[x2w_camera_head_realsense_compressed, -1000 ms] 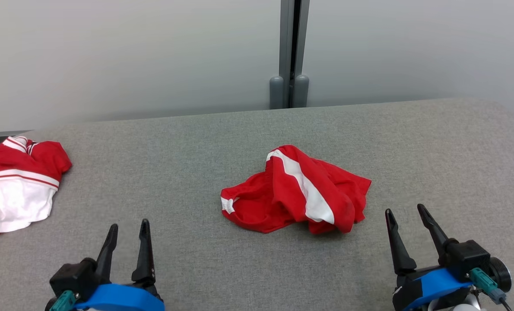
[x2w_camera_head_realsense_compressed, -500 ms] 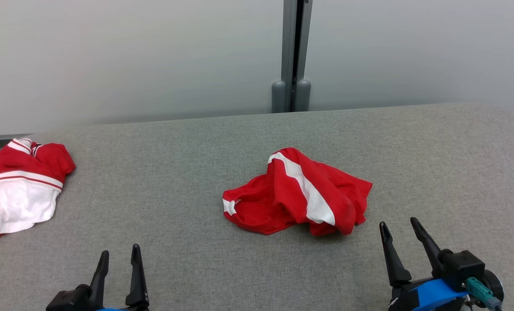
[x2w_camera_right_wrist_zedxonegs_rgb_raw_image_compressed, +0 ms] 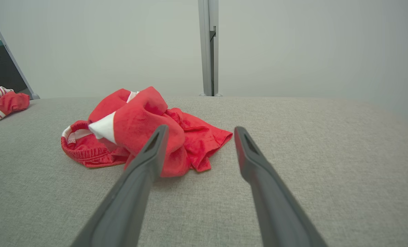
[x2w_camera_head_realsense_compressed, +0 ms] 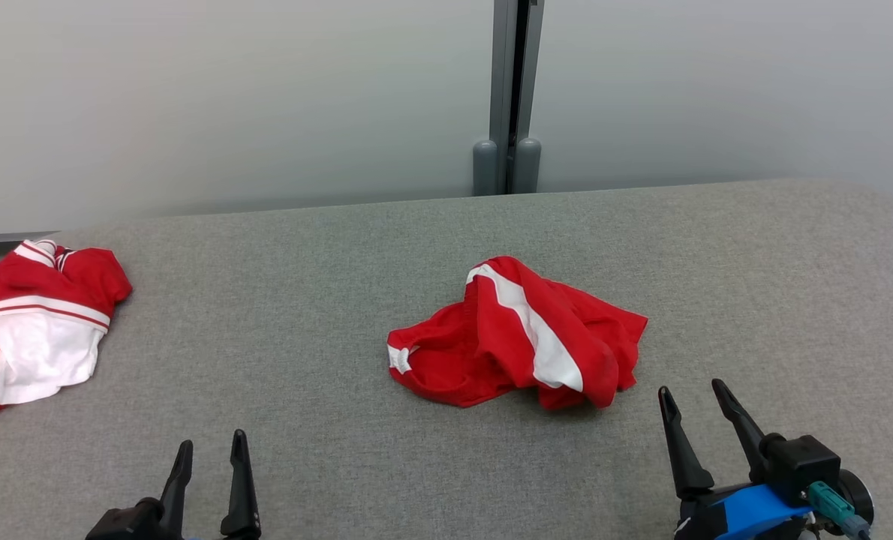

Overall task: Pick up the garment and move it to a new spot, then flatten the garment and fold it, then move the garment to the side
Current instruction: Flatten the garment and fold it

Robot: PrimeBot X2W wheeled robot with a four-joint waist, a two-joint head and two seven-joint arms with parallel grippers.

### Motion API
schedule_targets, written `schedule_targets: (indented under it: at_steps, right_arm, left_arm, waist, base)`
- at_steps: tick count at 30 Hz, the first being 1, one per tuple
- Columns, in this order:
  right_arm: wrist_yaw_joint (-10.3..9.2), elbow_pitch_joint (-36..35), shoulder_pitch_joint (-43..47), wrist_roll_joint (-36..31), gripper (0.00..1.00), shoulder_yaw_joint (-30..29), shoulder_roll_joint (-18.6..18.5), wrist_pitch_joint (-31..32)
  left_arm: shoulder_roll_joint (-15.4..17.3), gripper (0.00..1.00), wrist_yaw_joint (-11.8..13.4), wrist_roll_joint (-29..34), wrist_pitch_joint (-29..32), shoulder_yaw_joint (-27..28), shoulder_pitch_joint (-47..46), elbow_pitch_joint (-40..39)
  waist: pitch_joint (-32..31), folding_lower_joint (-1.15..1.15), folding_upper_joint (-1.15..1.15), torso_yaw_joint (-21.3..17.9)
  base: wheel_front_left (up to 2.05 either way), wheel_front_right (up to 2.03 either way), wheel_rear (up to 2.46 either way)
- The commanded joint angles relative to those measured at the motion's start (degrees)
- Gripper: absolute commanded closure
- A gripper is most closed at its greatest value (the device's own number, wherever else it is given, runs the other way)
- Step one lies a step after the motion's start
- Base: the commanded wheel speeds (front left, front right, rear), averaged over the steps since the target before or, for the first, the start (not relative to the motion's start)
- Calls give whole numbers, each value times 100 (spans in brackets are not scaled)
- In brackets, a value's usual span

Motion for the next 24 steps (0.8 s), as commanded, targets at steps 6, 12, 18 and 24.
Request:
schedule_targets:
  at_steps: [6,12,18,24]
  right_arm:
    - [1,8,-46,-5,0,-19,-15,-20]
    - [1,-9,-76,-7,0,-49,-15,-20]
    - [1,-41,-113,-5,0,-76,-15,-20]
    - [1,-52,-202,-16,0,-112,-15,-20]
  left_arm:
    - [-53,0,-68,123,-27,77,-104,51]
    - [-79,0,-121,182,-27,143,-151,68]
    - [-92,0,-130,248,-27,166,-252,18]
    - [-57,0,-255,433,102,-112,-717,-89]
  waist:
    - [34,0,0,-7]
    - [82,0,0,-7]
    - [164,0,0,-10]
    - [302,0,0,-39]
  base:
    - [0,0,0]
    - [0,0,0]
    - [0,0,0]
    - [0,0,0]
